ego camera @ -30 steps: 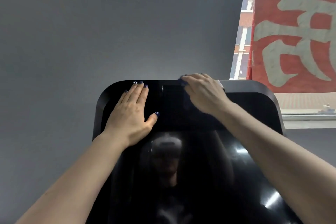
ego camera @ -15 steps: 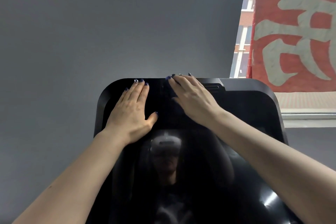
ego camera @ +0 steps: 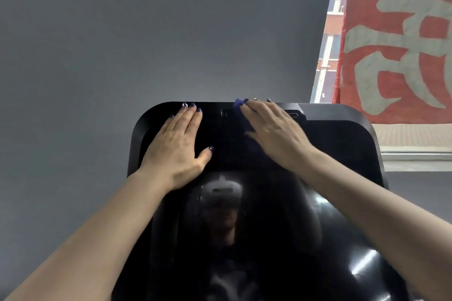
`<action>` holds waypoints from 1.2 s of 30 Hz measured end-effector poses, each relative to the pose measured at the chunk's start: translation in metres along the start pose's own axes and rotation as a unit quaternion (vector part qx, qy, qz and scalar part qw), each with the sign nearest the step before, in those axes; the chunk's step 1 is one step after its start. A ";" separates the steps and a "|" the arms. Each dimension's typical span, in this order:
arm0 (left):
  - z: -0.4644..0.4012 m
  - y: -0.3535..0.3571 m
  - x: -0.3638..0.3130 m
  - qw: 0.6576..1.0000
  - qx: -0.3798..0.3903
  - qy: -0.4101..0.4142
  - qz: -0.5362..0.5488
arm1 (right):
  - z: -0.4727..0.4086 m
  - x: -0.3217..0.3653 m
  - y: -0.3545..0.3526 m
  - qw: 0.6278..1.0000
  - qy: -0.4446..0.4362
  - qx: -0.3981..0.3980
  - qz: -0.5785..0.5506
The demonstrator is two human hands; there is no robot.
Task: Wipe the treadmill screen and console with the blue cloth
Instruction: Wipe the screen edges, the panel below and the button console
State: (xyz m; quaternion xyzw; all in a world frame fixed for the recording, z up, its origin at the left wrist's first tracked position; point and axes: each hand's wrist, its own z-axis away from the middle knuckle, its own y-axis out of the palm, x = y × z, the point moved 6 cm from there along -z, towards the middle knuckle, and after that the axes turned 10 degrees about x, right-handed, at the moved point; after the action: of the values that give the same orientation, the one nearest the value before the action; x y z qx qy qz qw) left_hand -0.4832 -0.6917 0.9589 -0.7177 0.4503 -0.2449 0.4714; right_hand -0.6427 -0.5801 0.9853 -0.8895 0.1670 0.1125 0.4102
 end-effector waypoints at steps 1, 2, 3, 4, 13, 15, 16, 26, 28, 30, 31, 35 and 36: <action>0.000 0.000 0.000 1.000 0.001 0.001 0.000 | 0.008 -0.012 -0.001 1.000 0.009 0.003 0.002; 0.000 0.000 0.001 1.000 0.000 0.002 0.001 | 0.016 -0.023 -0.003 1.000 0.019 0.008 0.004; 0.000 0.000 0.001 1.000 -0.002 0.002 0.003 | 0.024 -0.033 -0.005 1.000 0.028 0.012 0.007; 0.000 0.000 0.001 1.000 -0.003 0.002 0.005 | 0.029 -0.039 -0.007 0.999 0.034 0.015 0.009; 0.003 -0.002 0.002 1.000 0.014 0.012 -0.011 | 0.008 -0.014 -0.009 0.998 0.032 -0.014 -0.048; 0.014 -0.004 0.011 1.000 -0.006 0.009 -0.008 | 0.002 -0.007 -0.010 0.998 -0.006 -0.004 -0.061; 0.021 -0.006 0.018 1.000 -0.020 0.000 -0.003 | 0.001 -0.006 -0.010 0.997 -0.016 -0.004 -0.076; 0.075 0.014 0.078 0.996 -0.028 -0.043 0.075 | -0.048 0.008 -0.022 0.963 0.102 0.021 -0.251; 0.076 0.018 0.080 0.995 -0.044 -0.036 0.082 | -0.060 0.027 -0.029 0.962 0.094 -0.010 -0.254; 0.076 0.022 0.084 0.995 -0.057 -0.028 0.082 | -0.064 0.048 -0.027 0.970 0.070 -0.004 -0.231; 0.076 0.024 0.087 0.994 -0.057 -0.025 0.087 | -0.064 0.059 -0.020 0.979 0.061 0.015 -0.196; 0.077 0.028 0.087 0.992 -0.065 -0.013 0.109 | -0.048 0.069 -0.002 0.995 0.090 0.016 -0.041; 0.077 0.029 0.088 0.991 -0.070 -0.013 0.113 | -0.052 0.071 -0.003 0.994 0.107 0.001 -0.028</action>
State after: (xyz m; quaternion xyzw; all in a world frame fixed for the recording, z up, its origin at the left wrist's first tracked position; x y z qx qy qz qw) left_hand -0.3938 -0.7383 0.8927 -0.6965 0.5385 -0.1489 0.4503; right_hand -0.5728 -0.6326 0.9967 -0.9005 0.1848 0.0053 0.3936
